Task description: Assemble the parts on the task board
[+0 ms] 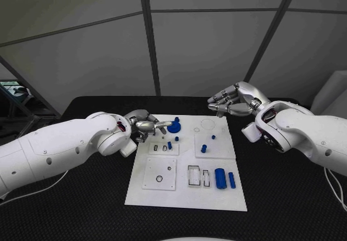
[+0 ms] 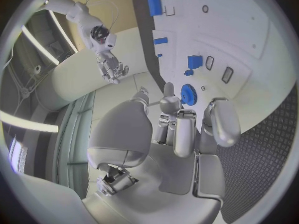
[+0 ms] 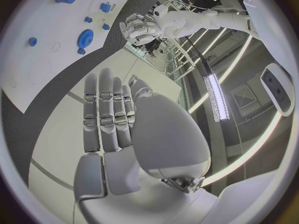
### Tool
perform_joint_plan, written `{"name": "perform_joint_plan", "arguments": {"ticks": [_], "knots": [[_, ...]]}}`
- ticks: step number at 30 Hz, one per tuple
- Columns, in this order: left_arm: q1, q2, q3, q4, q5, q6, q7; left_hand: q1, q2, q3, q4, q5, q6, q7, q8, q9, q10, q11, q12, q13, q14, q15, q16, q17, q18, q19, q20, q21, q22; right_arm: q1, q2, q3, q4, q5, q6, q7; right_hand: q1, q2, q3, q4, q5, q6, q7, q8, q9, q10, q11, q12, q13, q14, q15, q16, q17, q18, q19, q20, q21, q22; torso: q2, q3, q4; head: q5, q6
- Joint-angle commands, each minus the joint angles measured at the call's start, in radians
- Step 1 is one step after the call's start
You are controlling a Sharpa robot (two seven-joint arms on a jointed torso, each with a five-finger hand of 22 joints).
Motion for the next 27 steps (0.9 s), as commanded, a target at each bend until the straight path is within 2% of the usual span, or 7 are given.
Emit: {"name": "perform_joint_plan", "arguments": {"ticks": [1,5,10,14,19,24,27], "knots": [[0.029,0.015,-0.013,0.002,-0.190,0.103,-0.182,-0.006,0.013,-0.058,0.023,-0.004,-0.034,-0.011,0.081,0.068,0.006,-0.014,0.081,0.094,0.071,-0.012,0.005,0.134,0.024,-0.006,-0.012,0.019,0.024,0.003,-0.002,0.001,-0.003,-0.006,-0.011,0.021,0.001,-0.013,0.008,-0.001,0.003,0.011,-0.001,-0.010,-0.001,0.020,0.000,-0.025,-0.022,0.003,0.002,-0.037,-0.011,0.011,0.005,0.002,-0.020,-0.013,-0.008,0.0033,0.0043,0.003,-0.007],[0.067,0.049,-0.035,-0.013,-0.259,0.128,-0.217,-0.012,0.026,-0.098,0.023,-0.007,-0.052,-0.020,0.133,0.117,0.015,-0.015,0.107,0.128,0.071,-0.016,0.006,0.136,0.023,-0.005,-0.014,0.029,0.040,0.004,0.002,0.001,-0.008,-0.050,-0.020,0.013,-0.002,-0.018,0.010,0.000,0.004,0.013,0.001,-0.016,-0.001,0.027,0.002,-0.044,-0.037,0.003,0.006,-0.063,-0.017,0.010,0.004,0.006,-0.036,-0.022,-0.009,0.0045,0.0048,0.004,-0.012],[0.109,0.096,-0.079,-0.047,-0.314,0.181,-0.238,-0.014,0.039,-0.126,0.023,-0.007,-0.071,-0.022,0.159,0.149,0.012,-0.017,0.110,0.134,0.071,-0.016,0.005,0.137,0.023,-0.008,-0.016,0.032,0.045,0.004,0.008,0.001,-0.010,-0.080,-0.028,0.000,-0.005,-0.023,0.010,0.001,0.009,0.009,0.004,-0.022,-0.002,0.025,0.007,-0.057,-0.046,0.001,0.010,-0.079,-0.020,0.010,0.002,0.009,-0.048,-0.028,-0.009,0.0031,0.0050,0.008,-0.018],[0.127,0.131,-0.102,-0.079,-0.363,0.242,-0.251,-0.018,0.050,-0.145,0.023,-0.007,-0.082,-0.023,0.176,0.169,0.013,-0.017,0.114,0.141,0.071,-0.017,0.005,0.137,0.022,-0.006,-0.017,0.038,0.055,0.004,0.014,0.001,-0.012,-0.087,-0.033,-0.008,-0.007,-0.025,0.010,0.001,0.018,0.008,0.005,-0.025,-0.002,0.027,0.008,-0.063,-0.049,0.002,0.011,-0.084,-0.020,0.010,0.002,0.010,-0.053,-0.031,-0.008,0.0039,0.0037,0.011,-0.021],[0.136,0.172,-0.114,-0.117,-0.391,0.279,-0.258,-0.011,0.060,-0.159,0.021,-0.007,-0.087,-0.026,0.194,0.193,0.014,-0.020,0.117,0.147,0.071,-0.018,0.005,0.138,0.021,-0.006,-0.018,0.040,0.060,0.004,0.022,0.001,-0.017,-0.091,-0.036,-0.019,-0.007,-0.028,0.011,0.000,0.035,0.006,0.006,-0.028,-0.002,0.029,0.009,-0.069,-0.053,0.002,0.013,-0.089,-0.020,0.010,0.002,0.012,-0.059,-0.034,-0.005,0.0012,0.0047,0.014,-0.023],[0.140,0.196,-0.116,-0.143,-0.397,0.306,-0.262,-0.007,0.065,-0.164,0.021,-0.007,-0.091,-0.026,0.200,0.201,0.013,-0.020,0.117,0.147,0.071,-0.019,0.005,0.138,0.021,-0.007,-0.018,0.041,0.061,0.004,0.027,0.001,-0.020,-0.092,-0.036,-0.026,-0.004,-0.030,0.012,-0.002,0.040,0.004,0.007,-0.029,-0.002,0.029,0.009,-0.071,-0.055,0.001,0.013,-0.091,-0.020,0.010,0.002,0.012,-0.061,-0.035,-0.005,0.0019,0.0011,0.018,-0.029],[0.141,0.206,-0.117,-0.155,-0.399,0.319,-0.263,-0.004,0.068,-0.167,0.021,-0.006,-0.094,-0.026,0.203,0.206,0.012,-0.020,0.116,0.146,0.071,-0.019,0.004,0.138,0.021,-0.007,-0.019,0.041,0.061,0.004,0.028,0.001,-0.022,-0.092,-0.037,-0.030,-0.003,-0.030,0.013,-0.003,0.042,0.004,0.007,-0.030,-0.002,0.029,0.010,-0.073,-0.055,0.001,0.013,-0.092,-0.020,0.010,0.002,0.012,-0.062,-0.036,-0.003,0.0017,0.0014,0.018,-0.031]]}}
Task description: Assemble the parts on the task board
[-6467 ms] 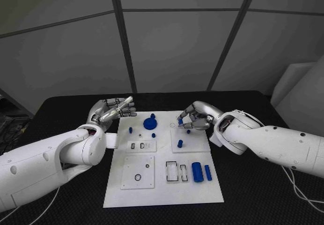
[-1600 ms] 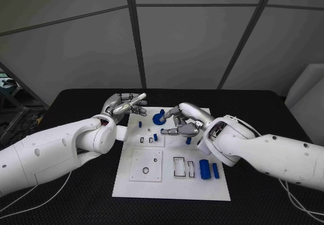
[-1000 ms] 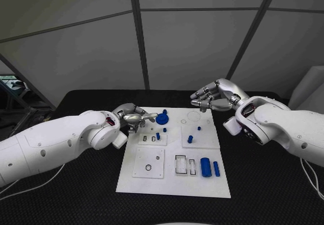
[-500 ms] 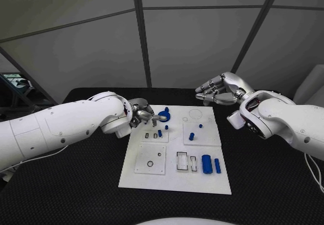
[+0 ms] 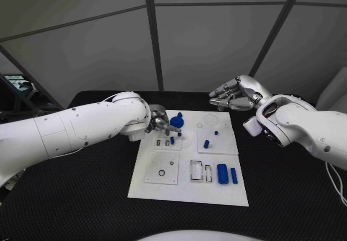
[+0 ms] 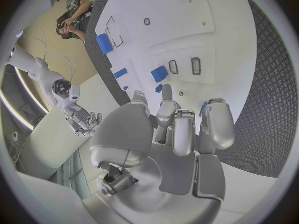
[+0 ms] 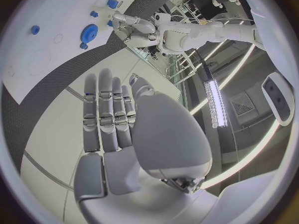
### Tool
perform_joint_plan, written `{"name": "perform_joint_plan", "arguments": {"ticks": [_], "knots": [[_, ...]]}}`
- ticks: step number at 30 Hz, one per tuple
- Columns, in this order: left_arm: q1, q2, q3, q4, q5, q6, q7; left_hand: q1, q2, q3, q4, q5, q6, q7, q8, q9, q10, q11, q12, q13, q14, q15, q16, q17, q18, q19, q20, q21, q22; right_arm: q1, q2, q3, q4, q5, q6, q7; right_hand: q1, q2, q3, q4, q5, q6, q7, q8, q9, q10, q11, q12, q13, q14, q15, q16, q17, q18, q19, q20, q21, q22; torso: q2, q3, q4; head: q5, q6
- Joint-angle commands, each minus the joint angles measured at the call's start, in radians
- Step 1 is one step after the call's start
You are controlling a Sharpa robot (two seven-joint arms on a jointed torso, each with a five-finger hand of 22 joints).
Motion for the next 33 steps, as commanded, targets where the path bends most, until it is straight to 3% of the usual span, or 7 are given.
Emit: {"name": "perform_joint_plan", "arguments": {"ticks": [1,6,17,26,33], "knots": [[0.003,0.008,0.000,-0.011,-0.034,0.062,-0.018,0.005,0.012,-0.009,0.000,-0.006,-0.009,-0.001,0.008,0.005,-0.004,-0.005,0.001,-0.001,0.069,-0.008,0.004,0.138,0.014,0.000,-0.004,0.004,0.002,0.002,0.002,0.001,-0.002,-0.011,-0.013,-0.011,0.000,-0.006,0.006,-0.001,0.008,-0.003,0.008,-0.004,-0.001,0.004,0.003,-0.005,-0.002,0.001,0.006,-0.006,-0.001,0.010,0.000,0.005,-0.004,-0.002,0.002,-0.0006,-0.0006,0.000,-0.002],[0.004,0.020,-0.001,-0.022,-0.035,0.080,-0.020,0.012,0.018,-0.010,-0.002,-0.006,-0.011,-0.002,0.012,0.012,-0.002,-0.005,0.003,0.003,0.069,-0.008,0.004,0.138,0.012,0.002,-0.005,0.007,0.008,0.002,0.007,0.001,-0.007,-0.011,-0.013,-0.014,-0.003,-0.009,0.006,0.000,0.018,-0.008,0.011,-0.007,-0.002,0.001,0.006,-0.012,-0.005,-0.003,0.008,-0.012,-0.002,0.009,-0.002,0.007,-0.010,-0.004,0.002,-0.0007,0.0010,0.000,-0.004],[0.005,0.032,-0.001,-0.040,-0.035,0.112,-0.022,0.030,0.030,-0.012,-0.005,-0.006,-0.014,-0.004,0.024,0.031,0.002,-0.007,0.007,0.009,0.070,-0.009,0.004,0.139,0.011,0.006,-0.005,0.013,0.019,0.002,0.013,0.001,-0.016,-0.011,-0.009,-0.019,-0.005,-0.010,0.008,0.001,0.022,-0.013,0.014,-0.010,-0.002,-0.006,0.010,-0.020,-0.010,-0.011,0.012,-0.020,-0.004,0.009,-0.006,0.010,-0.017,-0.008,0.002,-0.0003,-0.0018,0.004,-0.012],[0.005,0.040,-0.002,-0.044,-0.035,0.135,-0.023,0.035,0.033,-0.012,-0.006,-0.006,-0.014,-0.005,0.028,0.036,0.003,-0.007,0.007,0.011,0.070,-0.009,0.004,0.139,0.010,0.007,-0.006,0.015,0.022,0.002,0.020,0.001,-0.026,-0.011,-0.005,-0.018,-0.007,-0.009,0.009,0.002,0.024,-0.014,0.014,-0.009,-0.002,-0.006,0.010,-0.022,-0.011,-0.012,0.013,-0.021,-0.004,0.009,-0.007,0.011,-0.019,-0.009,0.002,0.0009,-0.0016,0.003,-0.012],[0.005,0.046,-0.006,-0.053,-0.035,0.148,-0.023,0.047,0.042,-0.008,-0.009,-0.006,-0.014,-0.007,0.035,0.047,0.005,-0.009,0.009,0.014,0.070,-0.011,0.004,0.139,0.010,0.009,-0.006,0.018,0.027,0.001,0.027,0.000,-0.036,-0.011,-0.001,-0.018,-0.007,-0.008,0.009,0.003,0.026,-0.014,0.015,-0.009,-0.002,-0.006,0.011,-0.022,-0.011,-0.012,0.013,-0.022,-0.004,0.009,-0.007,0.011,-0.020,-0.009,0.002,-0.0003,-0.0004,0.000,-0.010]]}}
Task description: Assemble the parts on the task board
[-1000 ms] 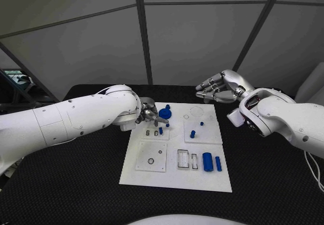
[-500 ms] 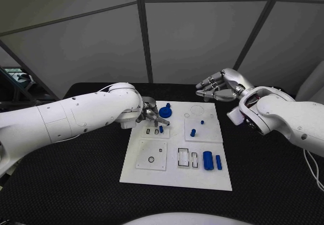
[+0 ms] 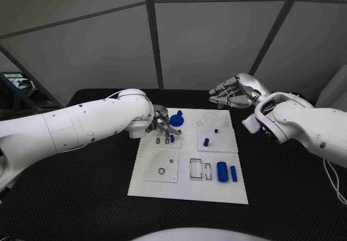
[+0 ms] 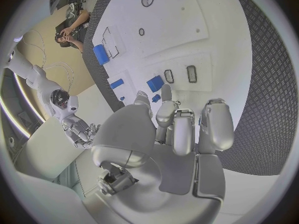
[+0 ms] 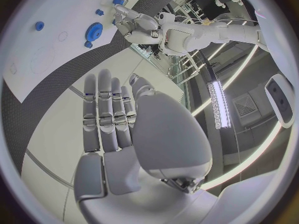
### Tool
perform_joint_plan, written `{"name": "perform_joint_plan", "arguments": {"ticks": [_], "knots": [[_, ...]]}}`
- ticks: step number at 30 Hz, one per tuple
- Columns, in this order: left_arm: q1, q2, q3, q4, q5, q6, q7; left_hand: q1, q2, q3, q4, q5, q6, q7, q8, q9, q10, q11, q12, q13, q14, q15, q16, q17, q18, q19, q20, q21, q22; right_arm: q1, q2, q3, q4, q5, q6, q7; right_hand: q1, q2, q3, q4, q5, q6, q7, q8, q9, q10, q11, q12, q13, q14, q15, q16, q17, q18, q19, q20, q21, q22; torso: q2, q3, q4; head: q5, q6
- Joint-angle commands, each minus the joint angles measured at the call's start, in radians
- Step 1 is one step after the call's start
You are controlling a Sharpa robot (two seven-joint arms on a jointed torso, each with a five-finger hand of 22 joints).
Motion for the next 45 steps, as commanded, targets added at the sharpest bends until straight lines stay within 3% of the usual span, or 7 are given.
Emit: {"name": "perform_joint_plan", "arguments": {"ticks": [1,8,22,35,45], "knots": [[0.002,0.003,-0.002,-0.003,-0.007,0.028,-0.008,0.008,0.002,-0.003,-0.004,-0.006,-0.008,0.000,0.005,0.002,0.002,-0.006,0.006,0.003,0.073,-0.007,0.004,0.140,0.009,0.006,-0.003,0.005,0.004,0.002,0.004,0.001,-0.003,-0.003,0.001,0.002,-0.003,-0.004,0.007,0.000,0.003,-0.005,0.006,-0.004,-0.001,0.000,0.005,-0.004,-0.001,-0.001,0.002,-0.003,-0.001,0.009,-0.002,0.006,-0.005,-0.001,0.000,-0.0001,0.0012,-0.001,-0.001],[0.002,0.009,-0.008,-0.004,-0.004,0.031,-0.008,0.009,-0.002,-0.006,-0.004,-0.006,-0.008,0.000,0.008,0.007,0.005,-0.006,0.008,0.006,0.073,-0.008,0.004,0.140,0.008,0.009,-0.004,0.008,0.008,0.002,0.010,0.001,-0.010,-0.003,0.009,0.002,-0.005,-0.003,0.007,0.001,0.005,-0.004,0.006,-0.004,0.000,0.000,0.005,-0.005,-0.001,-0.001,0.003,-0.003,-0.001,0.009,-0.002,0.006,-0.006,-0.001,0.000,-0.0002,0.0005,-0.001,-0.003],[0.002,0.011,-0.010,-0.004,0.007,0.022,-0.007,0.031,0.002,-0.001,-0.015,-0.006,-0.013,-0.002,0.016,0.025,0.005,-0.008,0.006,0.006,0.073,-0.010,0.004,0.140,0.008,0.008,-0.005,0.008,0.009,0.002,0.013,0.001,-0.015,-0.003,0.011,0.001,-0.005,-0.003,0.007,0.002,0.005,-0.005,0.006,-0.004,0.000,0.000,0.005,-0.005,-0.002,-0.002,0.003,-0.004,-0.001,0.009,-0.002,0.006,-0.006,-0.002,0.001,-0.0005,0.0011,-0.002,-0.005],[0.001,0.003,-0.010,0.016,0.051,0.000,-0.007,0.137,0.041,0.071,-0.077,-0.005,-0.036,-0.007,0.022,0.060,-0.003,-0.013,-0.006,-0.001,0.073,-0.013,0.002,0.140,0.010,0.000,-0.008,0.003,0.004,0.001,0.014,0.001,-0.025,-0.003,0.021,-0.003,-0.008,-0.002,0.007,0.004,0.007,-0.005,0.006,-0.004,0.000,0.000,0.006,-0.007,-0.002,-0.002,0.003,-0.005,-0.001,0.009,-0.002,0.007,-0.008,-0.002,0.001,-0.0010,0.0019,-0.003,-0.013],[0.001,-0.015,-0.010,0.038,0.068,-0.008,-0.007,0.241,0.080,0.186,-0.143,-0.005,-0.061,-0.014,0.010,0.074,-0.017,-0.021,-0.023,-0.012,0.073,-0.020,0.001,0.139,0.011,-0.006,-0.013,-0.001,0.001,0.001,0.011,0.000,-0.034,0.006,0.031,0.000,-0.012,0.000,0.009,0.007,0.009,-0.007,0.007,-0.005,0.000,-0.003,0.007,-0.010,-0.004,-0.003,0.005,-0.007,-0.002,0.009,-0.003,0.008,-0.011,-0.004,0.001,-0.0012,0.0011,-0.003,-0.022]]}}
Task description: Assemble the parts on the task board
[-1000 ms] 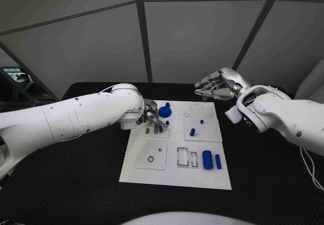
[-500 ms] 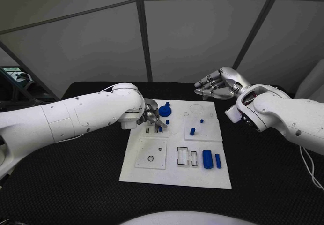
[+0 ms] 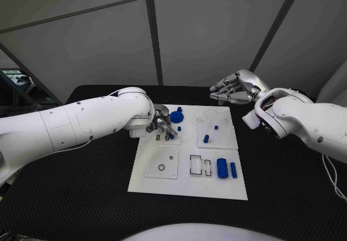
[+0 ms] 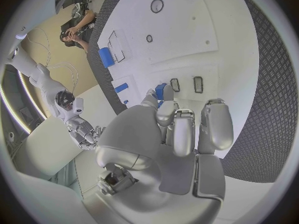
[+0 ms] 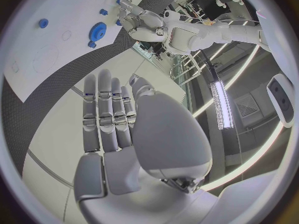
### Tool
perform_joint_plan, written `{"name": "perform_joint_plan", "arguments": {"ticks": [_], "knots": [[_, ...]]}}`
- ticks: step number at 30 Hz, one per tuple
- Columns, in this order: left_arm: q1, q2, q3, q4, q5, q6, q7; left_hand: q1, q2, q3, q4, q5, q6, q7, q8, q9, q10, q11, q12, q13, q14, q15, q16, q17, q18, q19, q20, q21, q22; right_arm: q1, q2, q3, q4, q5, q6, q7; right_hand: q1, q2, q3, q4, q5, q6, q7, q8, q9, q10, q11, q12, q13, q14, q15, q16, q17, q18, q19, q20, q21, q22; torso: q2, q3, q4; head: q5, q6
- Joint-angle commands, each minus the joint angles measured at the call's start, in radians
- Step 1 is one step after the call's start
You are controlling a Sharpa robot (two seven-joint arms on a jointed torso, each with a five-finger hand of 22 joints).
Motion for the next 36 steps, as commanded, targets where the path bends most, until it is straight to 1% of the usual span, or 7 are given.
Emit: {"name": "perform_joint_plan", "arguments": {"ticks": [1,7,11,16,19,30,36], "knots": [[0.001,-0.006,0.000,0.009,0.021,-0.011,-0.006,0.039,0.015,0.040,-0.023,0.000,-0.011,0.002,-0.005,0.006,-0.006,-0.003,-0.009,-0.002,0.069,-0.009,0.001,0.140,0.012,-0.004,-0.004,-0.005,0.001,0.002,-0.001,0.001,-0.002,0.005,0.013,0.004,-0.011,0.000,0.003,0.001,0.003,-0.004,0.004,-0.005,-0.001,-0.003,0.007,-0.005,-0.002,-0.003,0.005,-0.007,-0.001,0.009,0.001,0.004,-0.007,-0.002,0.000,-0.0004,-0.0006,-0.001,-0.001],[0.000,-0.027,0.000,0.032,0.029,-0.066,-0.001,0.035,-0.015,0.149,-0.038,0.000,-0.017,0.007,-0.009,0.022,-0.007,0.002,-0.018,-0.006,0.069,-0.006,0.000,0.141,0.011,-0.003,-0.004,-0.003,0.007,0.002,0.001,0.001,-0.008,0.006,0.015,0.004,-0.013,0.001,0.003,0.002,0.002,-0.005,0.004,-0.005,-0.001,-0.004,0.008,-0.007,-0.002,-0.004,0.005,-0.008,-0.001,0.009,0.001,0.005,-0.009,-0.002,0.000,0.0004,0.0012,-0.002,-0.003],[0.000,-0.051,0.000,0.063,0.031,-0.131,0.005,0.010,-0.070,0.288,-0.047,0.001,-0.018,0.006,-0.007,0.042,-0.003,-0.001,-0.022,-0.006,0.070,-0.005,0.001,0.143,0.009,0.003,-0.003,0.003,0.020,0.002,0.001,0.001,-0.013,0.008,0.015,0.005,-0.014,0.000,0.003,0.003,0.002,-0.006,0.005,-0.005,-0.001,-0.005,0.008,-0.007,-0.003,-0.005,0.006,-0.009,-0.001,0.009,0.000,0.005,-0.009,-0.003,-0.001,-0.0001,0.0024,-0.003,-0.003],[-0.002,-0.087,-0.001,0.109,0.022,-0.226,0.011,-0.087,-0.165,0.511,-0.040,-0.002,-0.012,0.010,0.003,0.078,0.006,0.006,-0.028,-0.010,0.071,-0.004,0.000,0.145,0.008,0.007,-0.004,0.007,0.032,0.002,-0.001,0.001,-0.020,0.010,0.014,0.005,-0.015,0.000,0.003,0.003,0.001,-0.007,0.005,-0.006,-0.001,-0.005,0.009,-0.008,-0.003,-0.005,0.006,-0.010,-0.001,0.009,0.000,0.006,-0.010,-0.003,-0.001,0.0018,0.0021,0.003,-0.007],[-0.004,-0.106,-0.001,0.138,0.008,-0.275,0.013,-0.106,-0.190,0.573,-0.053,-0.001,-0.012,0.007,0.008,0.092,0.010,0.001,-0.027,-0.008,0.071,-0.006,0.001,0.146,0.006,0.012,-0.003,0.012,0.041,0.002,-0.001,0.000,-0.023,0.010,0.014,0.005,-0.017,0.000,0.003,0.005,0.001,-0.008,0.006,-0.006,-0.001,-0.005,0.009,-0.008,-0.003,-0.006,0.007,-0.010,-0.001,0.009,0.000,0.006,-0.011,-0.004,-0.001,0.0029,0.0024,0.008,-0.009],[-0.043,-0.145,-0.002,0.192,-0.029,-0.374,0.010,-0.143,-0.219,0.659,-0.073,-0.001,-0.012,0.006,0.016,0.115,0.017,-0.001,-0.026,-0.007,0.071,-0.007,0.000,0.146,0.005,0.018,-0.004,0.016,0.052,0.001,-0.004,0.000,-0.028,0.011,0.012,0.002,-0.019,0.001,0.002,0.006,0.000,-0.009,0.006,-0.006,-0.001,-0.006,0.010,-0.009,-0.004,-0.006,0.007,-0.011,-0.001,0.009,0.000,0.007,-0.012,-0.004,-0.002,0.0057,0.0210,0.004,-0.017],[-0.060,-0.144,-0.002,0.188,-0.049,-0.376,0.007,-0.151,-0.224,0.674,-0.078,-0.001,-0.011,0.005,0.018,0.120,0.019,-0.001,-0.026,-0.007,0.071,-0.008,0.000,0.146,0.004,0.019,-0.004,0.016,0.053,0.001,-0.004,0.000,-0.028,0.009,0.014,0.001,-0.021,0.000,0.002,0.007,0.000,-0.010,0.006,-0.006,-0.001,-0.006,0.010,-0.010,-0.004,-0.007,0.008,-0.012,-0.001,0.009,0.000,0.007,-0.013,-0.005,-0.002,0.0069,0.0198,0.003,-0.018]]}}
